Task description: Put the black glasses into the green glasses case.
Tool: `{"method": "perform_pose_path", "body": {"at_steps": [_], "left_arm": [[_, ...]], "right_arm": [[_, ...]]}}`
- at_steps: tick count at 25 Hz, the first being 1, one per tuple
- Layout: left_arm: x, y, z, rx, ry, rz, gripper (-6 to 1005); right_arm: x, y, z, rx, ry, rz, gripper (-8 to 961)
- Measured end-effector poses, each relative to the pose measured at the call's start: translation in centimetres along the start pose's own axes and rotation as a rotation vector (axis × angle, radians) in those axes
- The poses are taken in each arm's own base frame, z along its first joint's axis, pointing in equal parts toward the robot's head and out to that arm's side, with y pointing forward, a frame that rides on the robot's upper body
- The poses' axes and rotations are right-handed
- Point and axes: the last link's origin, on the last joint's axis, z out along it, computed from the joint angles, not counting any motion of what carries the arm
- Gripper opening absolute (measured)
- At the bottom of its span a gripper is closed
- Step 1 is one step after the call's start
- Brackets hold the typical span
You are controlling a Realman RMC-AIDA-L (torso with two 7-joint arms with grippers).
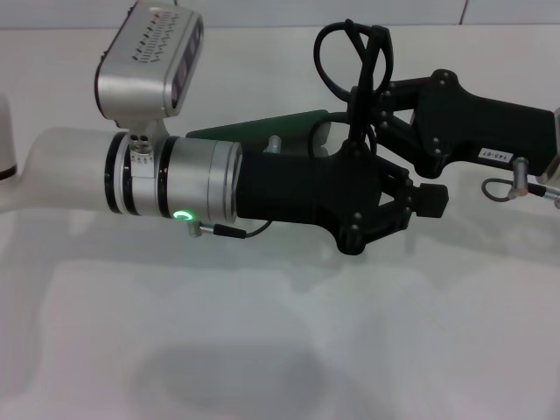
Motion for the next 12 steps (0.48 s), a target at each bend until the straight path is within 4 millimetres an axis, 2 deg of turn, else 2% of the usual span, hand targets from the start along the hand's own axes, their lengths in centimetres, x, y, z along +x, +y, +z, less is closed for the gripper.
{"method": "perform_pose_path", "body": {"at_steps": [5, 12], "left_arm": [[-0.3, 0.1, -0.5, 0.016, 0.002, -0.008, 15], [-1.7, 0.6, -2.6, 0.077, 0.002, -0.032, 16]], "right_arm": [[0.2, -0.2, -0.2, 0.02, 0.005, 0.001, 74], [0.5, -1.5, -0.7, 0.098, 0.057, -0.032, 72]]}}
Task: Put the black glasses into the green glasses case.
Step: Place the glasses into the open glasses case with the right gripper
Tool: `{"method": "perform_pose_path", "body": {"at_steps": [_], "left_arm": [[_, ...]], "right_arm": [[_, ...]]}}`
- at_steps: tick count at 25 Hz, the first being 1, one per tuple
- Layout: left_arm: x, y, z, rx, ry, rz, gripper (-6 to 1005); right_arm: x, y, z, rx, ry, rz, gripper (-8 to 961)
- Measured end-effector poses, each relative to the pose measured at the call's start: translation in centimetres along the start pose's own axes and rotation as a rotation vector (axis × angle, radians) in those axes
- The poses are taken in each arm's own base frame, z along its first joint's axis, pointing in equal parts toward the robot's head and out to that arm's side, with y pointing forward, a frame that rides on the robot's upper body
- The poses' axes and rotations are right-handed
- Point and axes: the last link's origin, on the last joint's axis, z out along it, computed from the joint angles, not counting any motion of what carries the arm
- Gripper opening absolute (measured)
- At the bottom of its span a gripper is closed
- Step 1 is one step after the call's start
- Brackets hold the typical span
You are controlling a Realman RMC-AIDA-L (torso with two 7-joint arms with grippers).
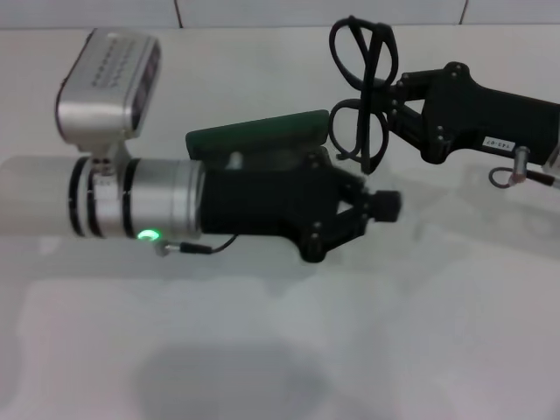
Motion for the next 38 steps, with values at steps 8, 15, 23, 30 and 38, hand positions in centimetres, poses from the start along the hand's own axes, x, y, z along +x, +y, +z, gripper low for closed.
{"method": "perform_pose_path", "body": {"at_steps": [8, 15, 23, 30, 38], "left_arm": [[-5.1, 0.1, -5.7, 0.285, -0.142, -0.007, 17], [-7.1, -0.1, -8.8, 0.455, -0.2, -0.009, 18], [-8.2, 0.9, -12.0, 0.554, -0.212, -0.035, 19], [-8.4, 1.4, -12.4, 0.556, -0.204, -0.044, 20], [-8.1, 1.5, -11.7, 0.522, -0.193, -0.038, 21]], "right_arm": [[-0.9, -1.7, 2.8, -0.018, 0.183, -0.207, 73], [0.1, -1.5, 6.6, -0.075, 0.367, -0.366, 74], [1.3, -0.4, 10.3, -0.118, 0.478, -0.498, 76], [1.4, 0.1, 12.1, -0.145, 0.526, -0.587, 78], [2.0, -0.2, 11.9, -0.122, 0.553, -0.587, 80]]}}
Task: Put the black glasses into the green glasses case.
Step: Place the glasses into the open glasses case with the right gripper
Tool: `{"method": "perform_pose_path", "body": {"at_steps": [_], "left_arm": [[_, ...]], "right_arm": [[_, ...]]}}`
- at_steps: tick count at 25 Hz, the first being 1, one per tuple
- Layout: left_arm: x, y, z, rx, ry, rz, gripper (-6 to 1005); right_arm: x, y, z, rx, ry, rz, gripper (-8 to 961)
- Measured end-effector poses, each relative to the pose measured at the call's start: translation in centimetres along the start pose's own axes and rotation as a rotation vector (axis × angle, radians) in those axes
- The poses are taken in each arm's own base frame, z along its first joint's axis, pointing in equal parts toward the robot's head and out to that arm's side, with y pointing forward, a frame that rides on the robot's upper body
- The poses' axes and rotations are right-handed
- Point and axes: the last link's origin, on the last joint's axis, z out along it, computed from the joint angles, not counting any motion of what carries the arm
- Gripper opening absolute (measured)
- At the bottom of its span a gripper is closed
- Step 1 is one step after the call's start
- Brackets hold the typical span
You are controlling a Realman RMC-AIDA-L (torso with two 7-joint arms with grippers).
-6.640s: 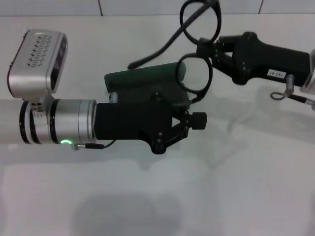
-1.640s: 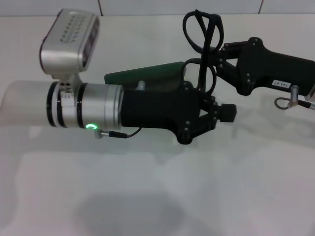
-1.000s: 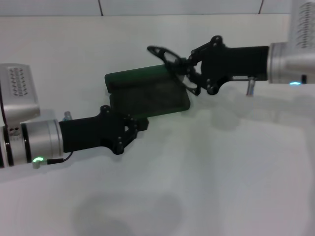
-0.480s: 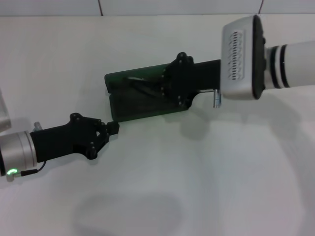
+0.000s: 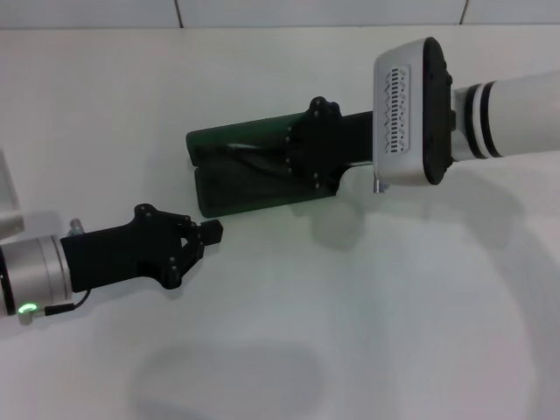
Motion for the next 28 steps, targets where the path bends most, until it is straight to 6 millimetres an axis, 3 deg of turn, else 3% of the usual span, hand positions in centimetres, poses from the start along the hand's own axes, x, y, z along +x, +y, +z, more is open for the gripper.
{"method": "perform_pose_path", "body": {"at_steps": [28], "left_arm": [[0.68, 0.07, 0.52, -0.029, 0.012, 0.017, 25]], "right_arm": [[0.73, 0.01, 0.45, 0.051, 0.056, 0.016, 87]]}}
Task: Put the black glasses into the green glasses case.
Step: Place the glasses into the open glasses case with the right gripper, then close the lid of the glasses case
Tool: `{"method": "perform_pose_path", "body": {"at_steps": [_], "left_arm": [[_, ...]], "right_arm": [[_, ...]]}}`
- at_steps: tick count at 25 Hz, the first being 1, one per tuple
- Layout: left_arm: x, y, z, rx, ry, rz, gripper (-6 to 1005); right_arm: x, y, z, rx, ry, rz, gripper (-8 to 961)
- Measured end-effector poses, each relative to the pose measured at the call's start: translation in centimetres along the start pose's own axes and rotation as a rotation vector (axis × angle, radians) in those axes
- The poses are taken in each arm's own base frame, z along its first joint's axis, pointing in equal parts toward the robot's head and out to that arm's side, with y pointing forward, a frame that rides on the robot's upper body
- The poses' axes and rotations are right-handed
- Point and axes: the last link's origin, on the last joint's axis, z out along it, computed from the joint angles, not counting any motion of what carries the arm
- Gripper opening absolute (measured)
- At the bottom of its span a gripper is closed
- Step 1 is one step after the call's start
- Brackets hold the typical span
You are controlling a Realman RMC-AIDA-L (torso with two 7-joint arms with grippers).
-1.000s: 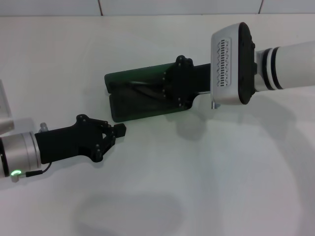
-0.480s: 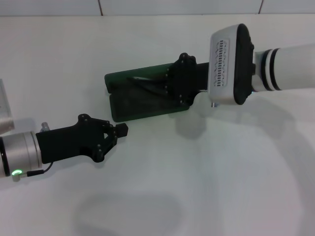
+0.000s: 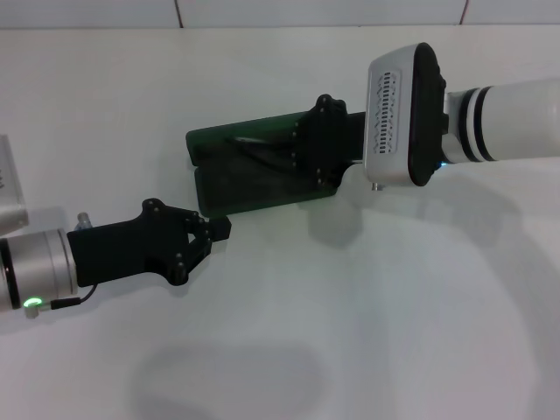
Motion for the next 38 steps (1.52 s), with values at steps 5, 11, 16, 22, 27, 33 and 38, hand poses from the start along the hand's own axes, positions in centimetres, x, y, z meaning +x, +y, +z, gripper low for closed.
{"method": "perform_pose_path", "body": {"at_steps": [5, 11, 16, 22, 27, 33, 38], "left_arm": [[0.1, 0.0, 0.0, -0.005, 0.002, -0.001, 25], [0.1, 0.1, 0.1, -0.008, 0.004, 0.0, 26], [0.1, 0.1, 0.0, -0.008, 0.004, -0.003, 27], [0.2, -0.1, -0.1, 0.0, 0.011, -0.008, 28], [0.6, -0.6, 0.6, 0.01, 0.006, -0.02, 28], [0.9, -1.9, 1.4, 0.078, -0.016, -0.028, 29], [0.9, -3.0, 2.1, 0.146, -0.042, -0.037, 30]], "right_arm": [[-0.1, 0.0, -0.1, -0.001, -0.008, 0.003, 89], [-0.3, 0.0, -0.1, 0.0, -0.019, 0.01, 145], [-0.6, 0.1, -0.3, 0.003, -0.044, 0.031, 189], [-0.1, 0.7, -3.0, 0.023, -0.169, 0.172, 193], [3.8, 1.0, -8.6, 0.148, -0.307, 0.435, 197], [9.2, 4.4, -14.0, 0.273, -0.382, 0.645, 264], [10.8, 8.3, -15.6, 0.251, -0.396, 0.679, 399]]}}
